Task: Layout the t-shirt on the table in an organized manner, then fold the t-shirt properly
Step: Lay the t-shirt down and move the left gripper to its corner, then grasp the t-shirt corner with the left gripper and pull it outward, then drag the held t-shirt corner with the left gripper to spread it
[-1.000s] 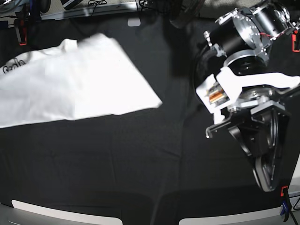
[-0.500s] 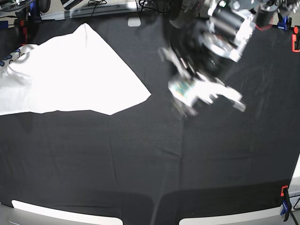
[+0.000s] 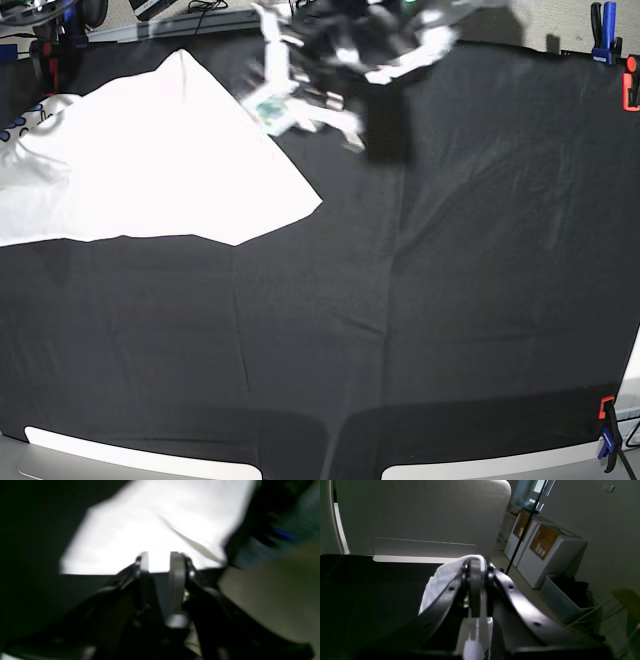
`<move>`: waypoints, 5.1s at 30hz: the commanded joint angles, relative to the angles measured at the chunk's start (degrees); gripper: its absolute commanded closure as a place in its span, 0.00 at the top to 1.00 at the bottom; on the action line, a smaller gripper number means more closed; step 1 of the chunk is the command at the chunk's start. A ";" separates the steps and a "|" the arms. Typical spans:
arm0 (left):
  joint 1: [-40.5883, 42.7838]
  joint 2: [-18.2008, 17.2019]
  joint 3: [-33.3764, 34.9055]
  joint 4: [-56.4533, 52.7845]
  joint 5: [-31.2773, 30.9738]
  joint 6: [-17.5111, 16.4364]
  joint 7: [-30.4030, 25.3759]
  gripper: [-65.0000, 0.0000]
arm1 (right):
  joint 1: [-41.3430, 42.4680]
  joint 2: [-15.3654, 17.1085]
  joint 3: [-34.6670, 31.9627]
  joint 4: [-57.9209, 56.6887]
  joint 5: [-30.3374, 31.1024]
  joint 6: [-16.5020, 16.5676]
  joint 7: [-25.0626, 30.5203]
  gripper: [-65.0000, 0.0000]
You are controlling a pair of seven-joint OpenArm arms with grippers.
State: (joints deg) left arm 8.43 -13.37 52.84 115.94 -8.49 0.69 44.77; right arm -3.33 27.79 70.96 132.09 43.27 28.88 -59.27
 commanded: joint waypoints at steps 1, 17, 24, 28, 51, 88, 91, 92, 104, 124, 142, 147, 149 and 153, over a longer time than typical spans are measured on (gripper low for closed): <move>-0.57 2.21 0.02 -1.64 -1.60 -0.72 -0.72 0.28 | 0.42 1.40 0.17 0.48 0.48 -0.11 1.22 0.00; -14.03 16.41 -0.02 -32.68 -29.51 -13.49 6.78 0.30 | 0.44 1.40 0.17 0.48 0.48 -0.09 0.70 0.00; -17.25 19.37 -0.20 -41.42 -33.18 -17.46 7.06 0.30 | 0.42 1.40 0.17 0.48 0.50 -0.09 0.44 0.00; -18.36 20.76 -3.50 -43.65 -32.96 -17.44 6.21 0.30 | 0.44 1.40 0.17 0.48 0.48 -0.09 0.28 0.00; -19.87 21.88 -15.93 -49.64 -23.12 -4.44 -2.93 0.30 | 0.44 1.40 0.17 0.48 0.50 0.04 0.26 0.00; -18.45 21.90 4.85 -57.05 -27.69 -11.45 -6.36 0.24 | 0.46 1.38 0.17 0.48 0.44 0.15 0.28 0.00; -18.45 21.90 4.85 -55.56 -27.26 -11.50 -7.69 0.06 | 0.44 1.38 0.17 0.48 0.44 0.17 0.26 0.00; -18.45 21.90 4.85 -54.82 -26.14 -11.50 -8.00 0.00 | 0.44 1.38 0.17 0.48 0.44 0.17 0.26 0.00; -20.48 21.88 4.85 -34.10 -18.45 -11.41 3.08 0.00 | 0.44 1.38 0.17 0.48 0.44 0.20 0.22 0.00; -20.61 -0.07 4.85 -17.68 9.70 1.31 12.70 0.00 | 0.44 1.38 0.17 0.48 0.57 0.20 -0.39 0.00; -16.37 -1.11 4.90 -2.49 19.26 2.80 9.64 0.00 | -15.26 -14.58 0.17 -0.63 3.85 8.76 -5.03 0.00; -16.35 -2.91 4.90 -2.49 21.40 2.80 9.70 0.00 | -16.83 -18.64 0.17 -1.77 3.98 8.90 -5.03 0.00; -16.37 -4.87 4.70 -2.49 26.03 3.56 10.23 0.00 | -16.83 -19.69 0.17 -1.77 5.97 8.92 -5.03 0.00; -16.35 -10.08 2.19 -2.49 31.80 8.85 10.97 0.00 | -16.85 -21.81 0.17 -1.77 8.20 9.73 -5.05 0.00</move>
State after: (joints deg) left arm -7.16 -23.68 55.35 112.51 22.13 8.54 56.01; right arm -20.03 5.15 70.94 129.60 50.00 38.26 -65.32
